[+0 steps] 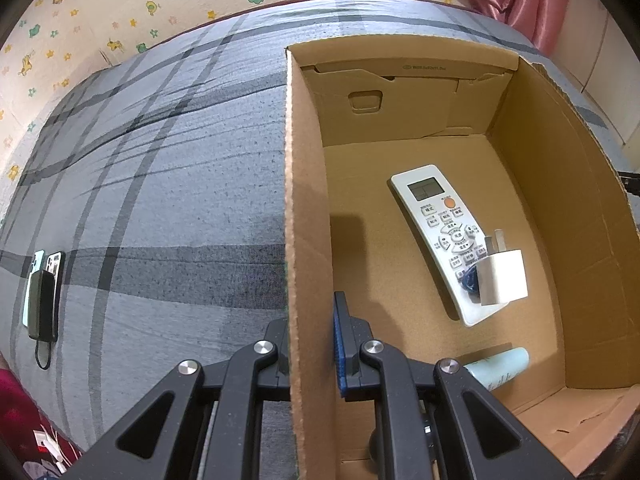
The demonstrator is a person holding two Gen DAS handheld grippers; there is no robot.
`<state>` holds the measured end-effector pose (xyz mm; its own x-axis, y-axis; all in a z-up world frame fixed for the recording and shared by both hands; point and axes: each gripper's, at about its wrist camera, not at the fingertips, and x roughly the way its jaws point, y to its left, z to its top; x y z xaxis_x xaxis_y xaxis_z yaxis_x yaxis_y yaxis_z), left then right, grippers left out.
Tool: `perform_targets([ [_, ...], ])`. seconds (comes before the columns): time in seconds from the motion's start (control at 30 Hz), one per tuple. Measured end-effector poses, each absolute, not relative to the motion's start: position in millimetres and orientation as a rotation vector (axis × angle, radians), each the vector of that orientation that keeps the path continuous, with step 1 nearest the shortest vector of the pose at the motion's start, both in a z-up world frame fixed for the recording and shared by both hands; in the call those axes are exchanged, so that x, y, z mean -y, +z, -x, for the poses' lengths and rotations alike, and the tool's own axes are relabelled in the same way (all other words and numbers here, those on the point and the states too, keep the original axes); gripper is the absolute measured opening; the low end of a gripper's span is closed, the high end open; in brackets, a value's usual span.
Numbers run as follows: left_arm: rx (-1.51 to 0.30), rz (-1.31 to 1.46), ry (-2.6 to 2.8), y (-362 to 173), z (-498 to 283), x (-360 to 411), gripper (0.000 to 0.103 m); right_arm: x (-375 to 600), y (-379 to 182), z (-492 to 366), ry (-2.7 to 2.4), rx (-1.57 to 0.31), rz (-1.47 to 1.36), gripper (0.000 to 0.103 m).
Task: Organize rigid objects
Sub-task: 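Lift the gold keychain with the right gripper and carry it into the box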
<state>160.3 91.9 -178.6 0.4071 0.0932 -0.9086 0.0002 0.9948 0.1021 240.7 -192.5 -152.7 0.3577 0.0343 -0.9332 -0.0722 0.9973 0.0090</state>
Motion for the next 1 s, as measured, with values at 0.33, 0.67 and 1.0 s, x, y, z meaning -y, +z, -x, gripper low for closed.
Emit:
perform_targets([
  [0.33,-1.152,-0.09,0.055,-179,-160,-92,0.013,190,-123,-221,0.069,-1.159,0.036,0.008],
  [0.67,-1.153,-0.093,0.054,-180,-160,-91,0.013,183,-92,-211,0.077,-1.11,0.059,0.008],
  [1.0,-1.153,-0.094,0.052,-180,-161,-92,0.013,167,-53,-206,0.096,-1.054,0.082,0.008],
])
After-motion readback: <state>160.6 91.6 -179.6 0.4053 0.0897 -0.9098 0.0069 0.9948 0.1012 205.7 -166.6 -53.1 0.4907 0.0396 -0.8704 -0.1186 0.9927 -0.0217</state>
